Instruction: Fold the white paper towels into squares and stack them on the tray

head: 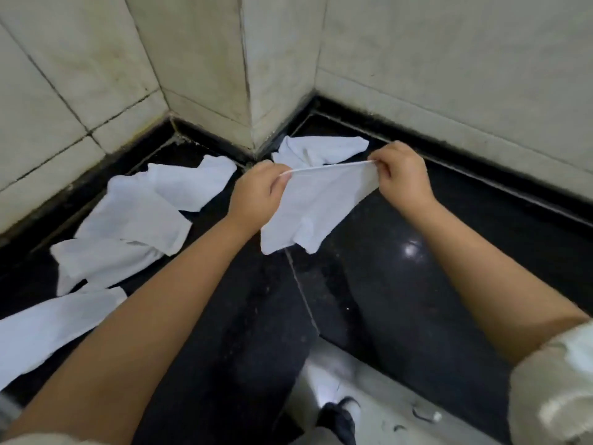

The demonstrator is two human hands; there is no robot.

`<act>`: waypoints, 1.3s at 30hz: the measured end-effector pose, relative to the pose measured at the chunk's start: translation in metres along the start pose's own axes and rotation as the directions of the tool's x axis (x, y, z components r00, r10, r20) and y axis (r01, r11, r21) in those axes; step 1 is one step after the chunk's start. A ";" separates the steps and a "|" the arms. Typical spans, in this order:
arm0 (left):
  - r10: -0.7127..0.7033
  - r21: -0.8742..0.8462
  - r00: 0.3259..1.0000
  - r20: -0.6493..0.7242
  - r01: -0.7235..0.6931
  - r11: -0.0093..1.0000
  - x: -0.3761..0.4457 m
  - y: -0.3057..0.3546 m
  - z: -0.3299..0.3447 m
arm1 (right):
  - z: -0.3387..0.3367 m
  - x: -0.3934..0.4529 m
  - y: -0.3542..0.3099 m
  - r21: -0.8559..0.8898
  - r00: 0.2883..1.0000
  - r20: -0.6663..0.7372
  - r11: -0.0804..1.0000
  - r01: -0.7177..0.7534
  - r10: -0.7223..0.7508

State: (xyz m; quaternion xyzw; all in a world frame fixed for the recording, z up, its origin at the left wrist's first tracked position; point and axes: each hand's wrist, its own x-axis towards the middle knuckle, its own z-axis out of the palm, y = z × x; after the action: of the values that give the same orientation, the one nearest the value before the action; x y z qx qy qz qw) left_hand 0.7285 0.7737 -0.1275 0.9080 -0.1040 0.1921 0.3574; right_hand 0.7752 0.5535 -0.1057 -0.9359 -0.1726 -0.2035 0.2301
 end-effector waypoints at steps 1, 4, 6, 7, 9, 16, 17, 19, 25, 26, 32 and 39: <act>0.017 -0.025 1.000 -0.019 -0.018 1.000 0.014 0.019 0.011 | -0.016 0.000 0.014 -0.005 0.996 -0.092 1.000 -0.020 0.020; 0.076 -0.057 0.997 -0.026 -0.077 0.995 0.043 0.073 0.048 | -0.067 -0.018 0.060 -0.024 0.959 -0.278 0.998 -0.055 0.046; 0.172 -0.070 0.985 -0.002 -0.172 0.983 0.047 0.105 0.070 | -0.098 -0.043 0.092 -0.059 0.947 -0.318 0.996 -0.065 0.043; 0.227 -0.068 0.973 0.040 -0.224 0.972 0.045 0.117 0.081 | -0.112 -0.060 0.107 -0.078 0.947 -0.319 0.994 -0.072 0.044; 0.325 -0.058 0.926 0.190 -0.320 0.946 0.031 0.132 0.103 | -0.131 -0.100 0.134 -0.114 0.960 -0.280 0.992 -0.049 0.015; 0.165 0.038 0.539 0.826 -0.345 0.938 -0.056 0.129 0.177 | -0.120 -0.253 0.179 -0.106 0.904 0.420 0.994 -0.037 0.079; 0.107 0.065 0.435 0.894 -0.362 0.930 -0.065 0.129 0.183 | -0.115 -0.266 0.177 -0.112 0.834 0.533 0.989 -0.094 0.140; 0.054 0.068 0.260 0.964 -0.436 0.897 -0.078 0.129 0.195 | -0.106 -0.284 0.175 -0.153 0.631 0.718 0.952 -0.266 0.292; -0.132 0.073 -0.128 0.983 -0.385 0.920 -0.072 0.146 0.207 | -0.108 -0.278 0.181 -0.170 0.274 0.894 0.836 -0.522 0.353; -0.128 0.069 -0.134 0.983 -0.375 0.925 -0.066 0.147 0.209 | -0.111 -0.273 0.185 -0.177 0.260 0.894 0.820 -0.544 0.366; -0.069 0.150 0.253 0.965 -0.318 0.936 -0.023 0.148 0.229 | -0.120 -0.235 0.218 -0.198 0.416 0.724 0.743 -0.639 0.550; -0.100 0.266 0.548 0.831 -0.234 0.935 0.002 0.135 0.271 | -0.088 -0.210 0.249 -0.341 0.498 0.502 0.691 -0.638 0.707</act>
State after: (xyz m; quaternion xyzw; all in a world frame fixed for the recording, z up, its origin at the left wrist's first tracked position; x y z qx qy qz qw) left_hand 0.7609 0.4892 -0.2263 0.9326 -0.2605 -0.2325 0.0916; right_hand 0.6717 0.2535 -0.2205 -0.9524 0.1538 0.1993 0.1720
